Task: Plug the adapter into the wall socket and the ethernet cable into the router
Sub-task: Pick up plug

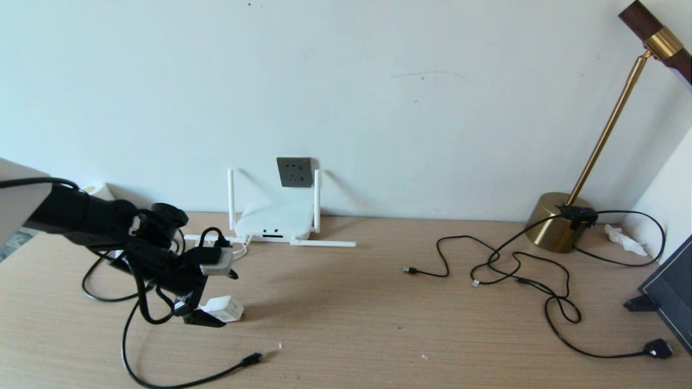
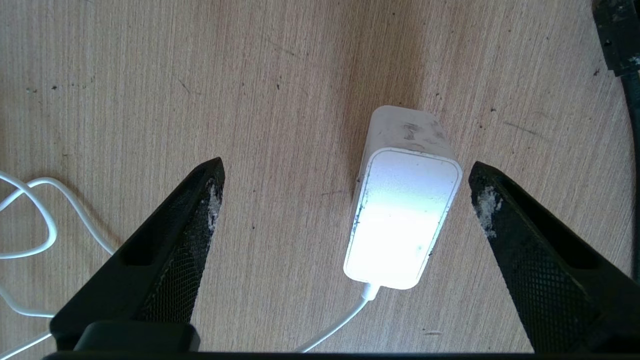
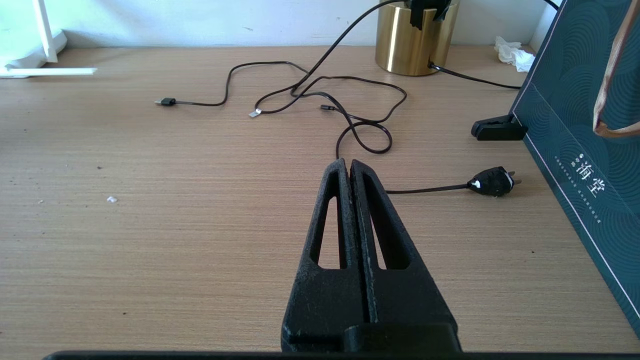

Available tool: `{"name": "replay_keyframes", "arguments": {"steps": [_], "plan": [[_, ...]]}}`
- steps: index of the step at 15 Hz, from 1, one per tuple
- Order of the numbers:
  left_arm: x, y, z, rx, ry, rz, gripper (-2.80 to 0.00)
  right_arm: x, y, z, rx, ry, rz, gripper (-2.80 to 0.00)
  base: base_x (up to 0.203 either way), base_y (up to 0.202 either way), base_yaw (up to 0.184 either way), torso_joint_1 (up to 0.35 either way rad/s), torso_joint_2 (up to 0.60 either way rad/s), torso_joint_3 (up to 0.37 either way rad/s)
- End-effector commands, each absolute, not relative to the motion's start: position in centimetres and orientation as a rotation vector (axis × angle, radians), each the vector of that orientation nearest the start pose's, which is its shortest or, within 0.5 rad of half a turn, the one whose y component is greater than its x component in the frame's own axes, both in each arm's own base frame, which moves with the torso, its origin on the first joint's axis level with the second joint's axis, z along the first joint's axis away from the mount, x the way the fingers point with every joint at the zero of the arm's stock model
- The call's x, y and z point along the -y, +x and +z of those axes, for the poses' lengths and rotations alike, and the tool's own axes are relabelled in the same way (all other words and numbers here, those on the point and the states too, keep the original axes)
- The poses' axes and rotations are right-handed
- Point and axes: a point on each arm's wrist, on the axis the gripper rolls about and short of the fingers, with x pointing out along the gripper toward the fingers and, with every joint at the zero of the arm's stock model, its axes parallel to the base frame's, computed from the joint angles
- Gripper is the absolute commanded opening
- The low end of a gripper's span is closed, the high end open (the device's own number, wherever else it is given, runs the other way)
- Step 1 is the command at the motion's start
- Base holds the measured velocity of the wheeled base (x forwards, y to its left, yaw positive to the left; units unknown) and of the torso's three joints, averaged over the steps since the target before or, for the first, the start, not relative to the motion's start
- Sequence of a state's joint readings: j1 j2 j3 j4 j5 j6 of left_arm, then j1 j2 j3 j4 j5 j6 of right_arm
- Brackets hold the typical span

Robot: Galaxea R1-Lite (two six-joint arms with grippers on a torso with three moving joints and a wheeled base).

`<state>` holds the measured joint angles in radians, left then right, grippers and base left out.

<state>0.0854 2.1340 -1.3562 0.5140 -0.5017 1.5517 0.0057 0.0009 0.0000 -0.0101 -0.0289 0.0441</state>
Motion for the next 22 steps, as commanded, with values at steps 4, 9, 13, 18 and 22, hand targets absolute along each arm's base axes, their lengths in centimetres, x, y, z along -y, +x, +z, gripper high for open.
{"name": "replay_keyframes", "arguments": {"steps": [4,9,13,18,22], "plan": [[-2.1,36.6,8.4,-0.67,0.944,-1.184,0.0,0.1,-2.3,7.7,0.011,0.045,-0.023,-2.8,0.0,0.0,0.0,0.0,0.0,0.0],[-2.0,36.5,8.4,-0.672,0.942,-1.187,-2.8,0.1,-2.3,7.7,0.011,0.045,-0.023,-2.8,0.0,0.0,0.0,0.0,0.0,0.0],[-1.9,36.5,8.5,-0.669,0.945,-1.188,-2.8,0.1,-2.3,7.7,0.01,0.045,-0.023,-2.8,0.0,0.0,0.0,0.0,0.0,0.0],[-1.2,35.8,8.2,-0.695,0.905,-1.22,-2.8,0.1,-2.3,7.7,0.01,0.045,-0.023,-2.8,0.0,0.0,0.0,0.0,0.0,0.0],[0.8,34.6,13.2,-0.637,0.702,-1.149,-2.8,0.1,-2.3,7.7,0.01,0.045,-0.023,-2.8,0.0,0.0,0.0,0.0,0.0,0.0]]}}
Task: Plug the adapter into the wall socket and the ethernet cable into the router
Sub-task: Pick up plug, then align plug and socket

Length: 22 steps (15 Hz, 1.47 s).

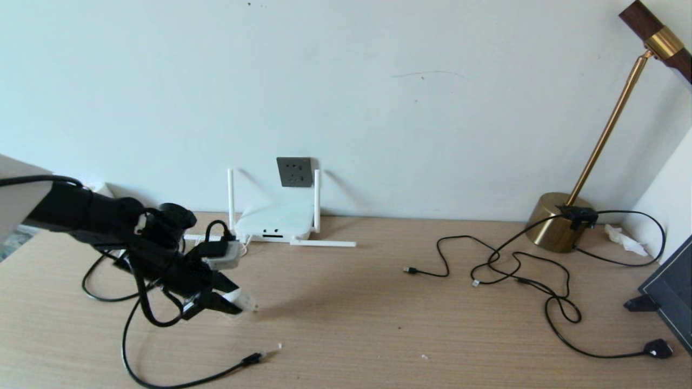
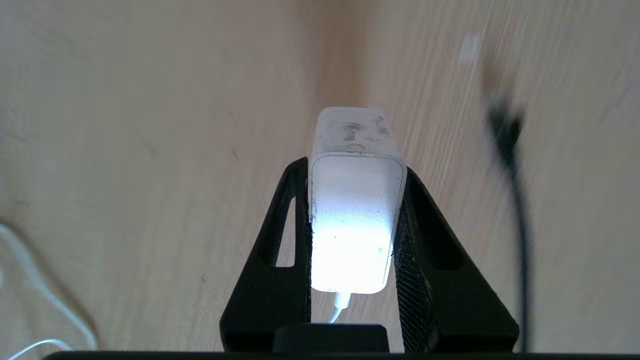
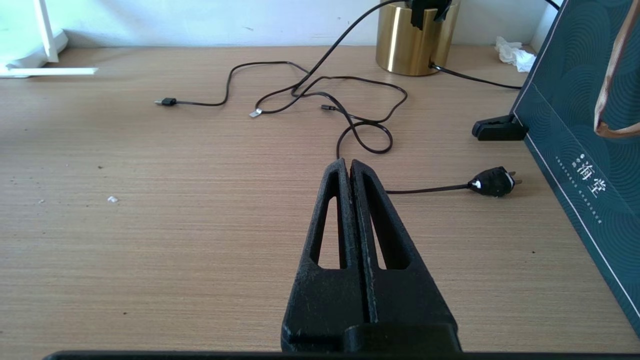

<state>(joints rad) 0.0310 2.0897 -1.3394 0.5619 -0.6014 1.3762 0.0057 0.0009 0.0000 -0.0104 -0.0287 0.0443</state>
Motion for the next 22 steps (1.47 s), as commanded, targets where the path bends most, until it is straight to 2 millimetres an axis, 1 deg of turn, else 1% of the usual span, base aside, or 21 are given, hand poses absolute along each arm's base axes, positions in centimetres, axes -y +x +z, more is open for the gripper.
{"name": "replay_keyframes", "arguments": {"steps": [1,3,4,5,6,7,8,9,11,12,13,14,15,16,17,18,19,20,22], "plan": [[1.0,34.0,15.5,-0.619,0.652,-1.095,-2.8,0.1,-2.3,7.7,0.01,0.045,-0.021,-2.8,0.0,0.0,0.0,0.0,0.0,0.0],[1.6,33.1,19.9,-0.61,0.483,-0.978,-2.8,0.1,-2.3,7.7,0.01,0.045,-0.023,-2.8,0.0,0.0,0.0,0.0,0.0,0.0],[2.2,32.4,22.1,-0.597,0.378,-0.955,-2.8,0.1,-2.3,7.7,0.01,0.045,-0.022,-2.8,0.0,0.0,0.0,0.0,0.0,0.0],[2.8,31.2,24.3,-0.595,0.263,-0.944,-2.8,0.1,-2.3,7.7,0.01,0.045,-0.023,-2.8,0.0,0.0,0.0,0.0,0.0,0.0],[3.4,30.1,25.9,-0.61,0.158,-0.931,-2.8,0.1,-2.3,7.7,0.011,0.045,-0.023,-2.8,0.0,0.0,0.0,0.0,0.0,0.0],[4.1,29.1,27.0,-0.641,0.04,-0.917,-2.8,0.1,-2.3,7.7,0.011,0.045,-0.023,-2.8,0.0,0.0,0.0,0.0,0.0,0.0],[4.6,28.5,27.8,-0.674,-0.071,-0.911,-2.8,0.1,-2.3,7.7,0.01,0.045,-0.023,-2.8,0.0,0.0,0.0,0.0,0.0,0.0],[4.9,28.4,28.1,-0.695,-0.155,-0.9,-2.8,0.1,-2.3,7.7,0.01,0.045,-0.023,-2.8,0.0,0.0,0.0,0.0,0.0,0.0],[4.9,28.8,28.5,-0.735,-0.343,-0.818,-2.8,0.1,-2.3,7.7,0.011,0.045,-0.023,-2.8,0.0,0.0,0.0,0.0,0.0,0.0],[4.9,29.0,28.8,-0.748,-0.464,-0.77,-2.8,0.1,-2.3,7.7,0.01,0.045,-0.023,-2.8,0.0,0.0,0.0,0.0,0.0,0.0],[5.0,29.4,29.4,-0.74,-0.603,-0.728,-2.8,0.1,-2.3,7.7,0.011,0.045,-0.023,-2.8,0.0,0.0,0.0,0.0,0.0,0.0],[5.1,30.2,30.2,-0.667,-0.705,-0.716,-2.8,0.1,-2.3,7.7,0.01,0.045,-0.023,-2.8,0.0,0.0,0.0,0.0,0.0,0.0],[5.3,30.7,30.4,-0.601,-0.752,-0.709,-2.8,0.1,-2.3,7.7,0.01,0.045,-0.023,-2.8,0.0,0.0,0.0,0.0,0.0,0.0],[5.9,31.2,29.0,-0.576,-0.76,-0.674,-2.8,0.1,-2.3,7.7,0.01,0.045,-0.023,-2.8,0.0,0.0,0.0,0.0,0.0,0.0],[6.8,31.9,27.0,-0.521,-0.735,-0.6,-2.8,0.1,-2.3,7.7,0.01,0.045,-0.023,-2.8,0.0,0.0,0.0,0.0,0.0,0.0],[8.0,33.0,25.4,-0.426,-0.685,-0.483,-2.8,0.1,-2.3,7.7,0.01,0.045,-0.023,-2.8,0.0,0.0,0.0,0.0,0.0,0.0],[9.5,34.7,23.5,-0.337,-0.629,-0.388,-2.8,0.1,-2.3,7.7,0.01,0.045,-0.022,-2.8,0.0,0.0,0.0,0.0,0.0,0.0],[11.0,36.5,21.2,-0.26,-0.562,-0.303,-2.8,0.1,-2.3,7.7,0.01,0.045,-0.023,-2.8,0.0,0.0,0.0,0.0,0.0,0.0],[13.0,39.0,17.3,-0.14,-0.415,-0.232,-2.8,0.1,-2.3,7.7,0.01,0.045,-0.023,-2.8,0.0,0.0,0.0,0.0,0.0,0.0]]}}
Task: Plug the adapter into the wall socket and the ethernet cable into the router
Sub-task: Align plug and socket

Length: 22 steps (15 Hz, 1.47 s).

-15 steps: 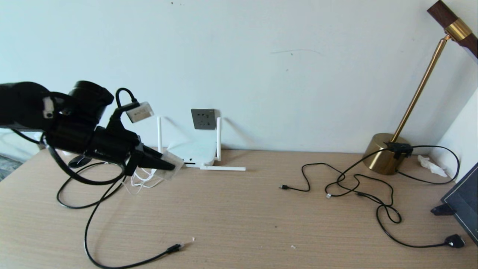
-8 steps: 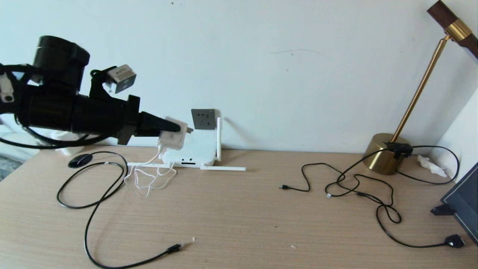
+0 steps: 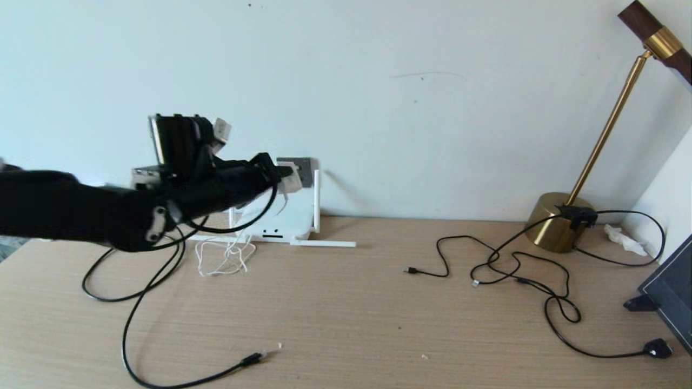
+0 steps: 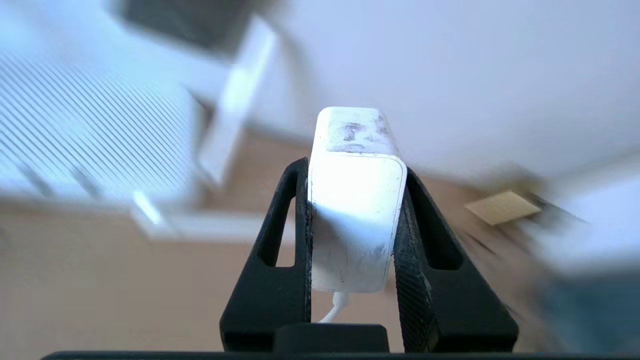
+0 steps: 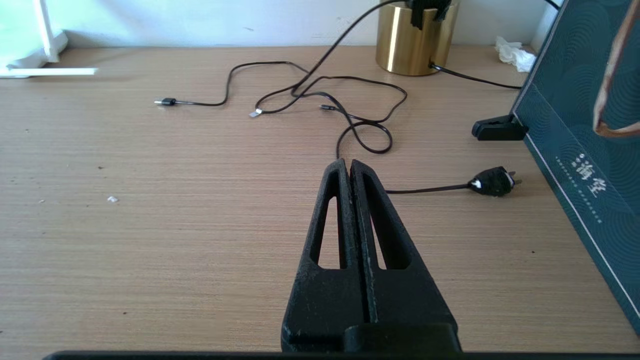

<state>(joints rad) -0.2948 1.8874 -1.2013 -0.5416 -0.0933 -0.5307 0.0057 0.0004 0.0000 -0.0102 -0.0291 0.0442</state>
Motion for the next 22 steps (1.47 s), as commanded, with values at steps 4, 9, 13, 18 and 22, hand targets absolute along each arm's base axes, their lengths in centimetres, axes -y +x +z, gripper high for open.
{"name": "replay_keyframes", "arguments": {"steps": [4,9,13,18,22], "plan": [[14.2,40.9,14.8,0.177,-0.132,-0.101,-2.8,0.1,-2.3,7.7,0.01,0.045,-0.023,-2.8,0.0,0.0,0.0,0.0,0.0,0.0],[14.1,41.3,13.1,0.231,-0.057,-0.134,-2.8,0.1,-2.3,7.7,0.011,0.045,-0.023,-2.8,0.0,0.0,0.0,0.0,0.0,0.0],[14.2,40.8,12.3,0.295,-0.005,-0.194,-2.8,0.1,-2.3,7.7,0.01,0.045,-0.023,-2.8,0.0,0.0,0.0,0.0,0.0,0.0],[12.2,41.8,10.9,0.304,-0.008,-0.144,-2.8,0.1,-2.3,7.7,0.011,0.045,-0.023,-2.8,0.0,0.0,0.0,0.0,0.0,0.0],[11.4,42.3,9.9,0.284,-0.001,-0.124,-2.8,0.1,-2.3,7.7,0.01,0.045,-0.023,-2.8,0.0,0.0,0.0,0.0,0.0,0.0]]}}
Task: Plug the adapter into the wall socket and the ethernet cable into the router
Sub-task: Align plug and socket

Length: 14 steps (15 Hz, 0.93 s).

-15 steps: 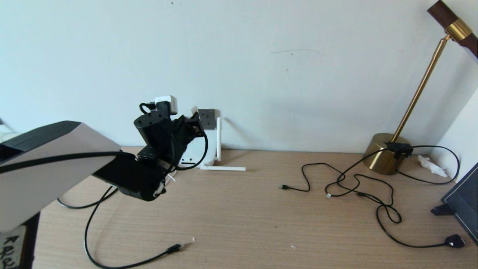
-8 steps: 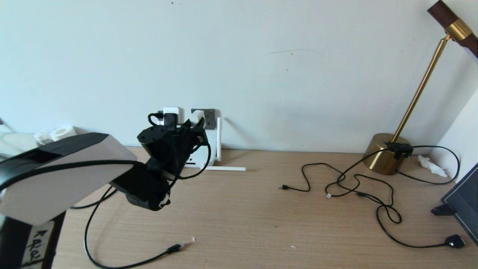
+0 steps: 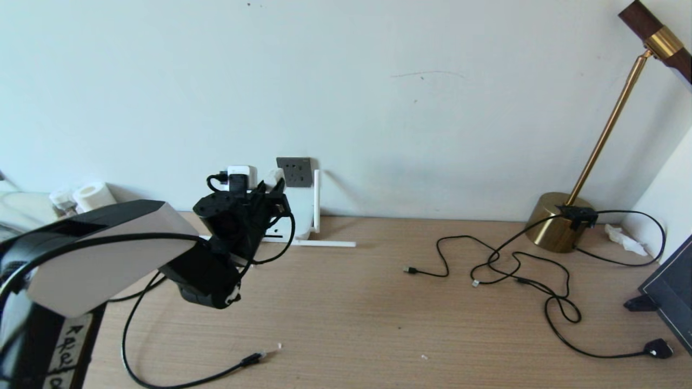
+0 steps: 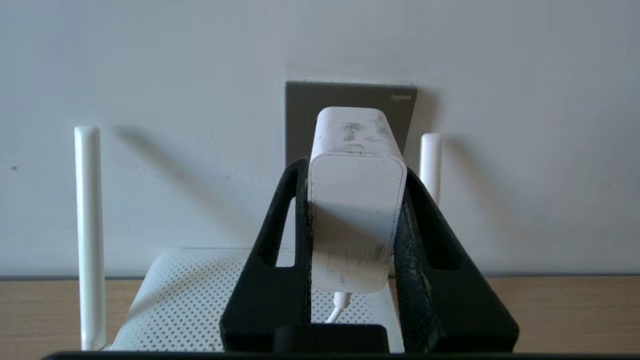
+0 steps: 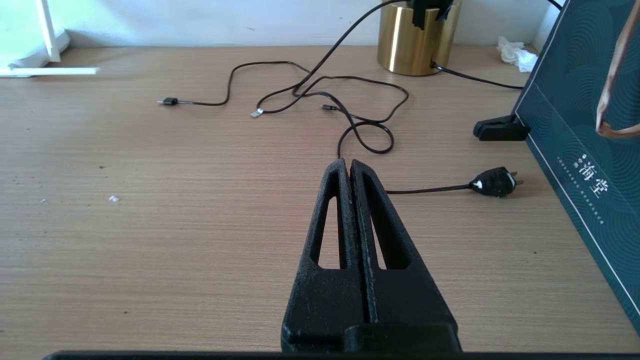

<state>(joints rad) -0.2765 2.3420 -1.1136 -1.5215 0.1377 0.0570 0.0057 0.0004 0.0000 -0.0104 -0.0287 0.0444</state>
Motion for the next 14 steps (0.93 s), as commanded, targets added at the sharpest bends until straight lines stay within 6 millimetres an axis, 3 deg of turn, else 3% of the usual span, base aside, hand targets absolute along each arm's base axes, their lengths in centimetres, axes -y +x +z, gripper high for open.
{"name": "replay_keyframes", "arguments": {"steps": [1,7,14], "plan": [[11.4,42.5,9.6,0.279,0.0,-0.126,-2.8,0.1,-2.3,7.7,0.01,0.045,-0.022,-2.8,0.0,0.0,0.0,0.0,0.0,0.0],[10.8,44.6,8.4,0.307,0.001,-0.116,-2.8,0.1,-2.3,7.7,0.011,0.045,-0.023,-2.8,0.0,0.0,0.0,0.0,0.0,0.0],[12.1,45.4,7.6,0.322,-0.006,-0.128,-2.8,0.1,-2.3,7.7,0.01,0.045,-0.023,-2.8,0.0,0.0,0.0,0.0,0.0,0.0]]}}
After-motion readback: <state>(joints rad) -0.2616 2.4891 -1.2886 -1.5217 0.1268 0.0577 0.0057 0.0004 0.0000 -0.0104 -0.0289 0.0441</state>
